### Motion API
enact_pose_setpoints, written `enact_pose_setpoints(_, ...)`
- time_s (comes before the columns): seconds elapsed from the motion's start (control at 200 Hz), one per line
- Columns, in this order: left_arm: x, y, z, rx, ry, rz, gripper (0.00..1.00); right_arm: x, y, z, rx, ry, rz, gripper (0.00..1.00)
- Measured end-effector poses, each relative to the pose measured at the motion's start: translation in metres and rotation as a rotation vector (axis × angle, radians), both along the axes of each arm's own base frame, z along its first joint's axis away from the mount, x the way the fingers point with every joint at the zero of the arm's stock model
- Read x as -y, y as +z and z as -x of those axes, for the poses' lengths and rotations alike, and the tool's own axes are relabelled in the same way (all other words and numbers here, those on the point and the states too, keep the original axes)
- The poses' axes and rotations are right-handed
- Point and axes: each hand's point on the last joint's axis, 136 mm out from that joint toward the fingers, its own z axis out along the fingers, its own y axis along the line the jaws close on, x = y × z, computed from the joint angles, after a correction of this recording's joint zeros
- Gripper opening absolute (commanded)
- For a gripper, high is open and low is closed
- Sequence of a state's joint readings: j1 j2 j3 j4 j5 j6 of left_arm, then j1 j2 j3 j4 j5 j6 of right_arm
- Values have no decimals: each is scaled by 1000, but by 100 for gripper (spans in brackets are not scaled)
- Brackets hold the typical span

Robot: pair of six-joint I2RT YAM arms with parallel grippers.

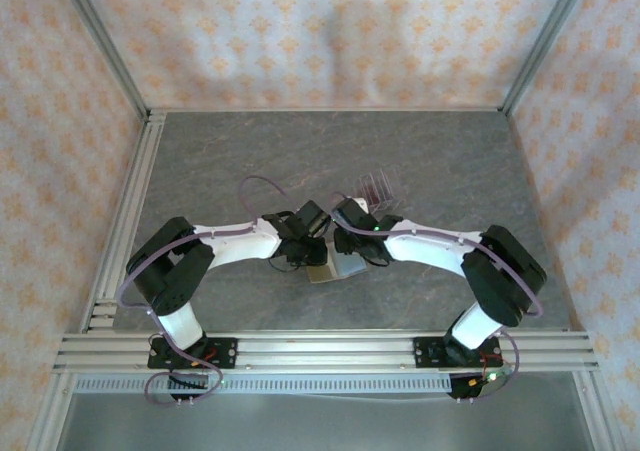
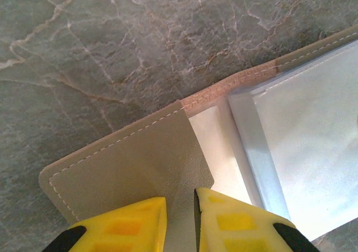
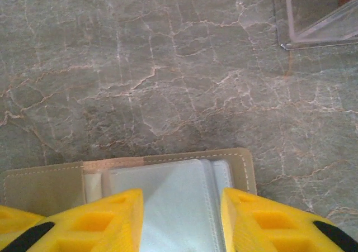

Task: Put the credit cards into the card holder

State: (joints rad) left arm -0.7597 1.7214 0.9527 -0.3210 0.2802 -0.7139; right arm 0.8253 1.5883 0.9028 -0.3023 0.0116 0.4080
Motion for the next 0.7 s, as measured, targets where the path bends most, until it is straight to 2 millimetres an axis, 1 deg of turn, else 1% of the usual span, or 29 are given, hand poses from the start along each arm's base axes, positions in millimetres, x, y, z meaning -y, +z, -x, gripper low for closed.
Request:
enact_pose_setpoints(0.145, 0, 1, 0, 4, 1, 5, 22, -3, 1, 0, 1, 13, 0, 41)
enact_pose_setpoints(0.315, 1, 1, 1, 15, -1, 11, 22, -12, 0, -6, -2, 24, -3, 42)
enact_pose_setpoints(0.46, 0, 1, 2, 18, -1, 14, 22, -15, -8, -10, -15, 22, 3, 42)
enact_pose_setpoints(0.696, -2, 1, 4, 19, -2, 15, 22, -12, -18, -11, -34, 14, 23, 43)
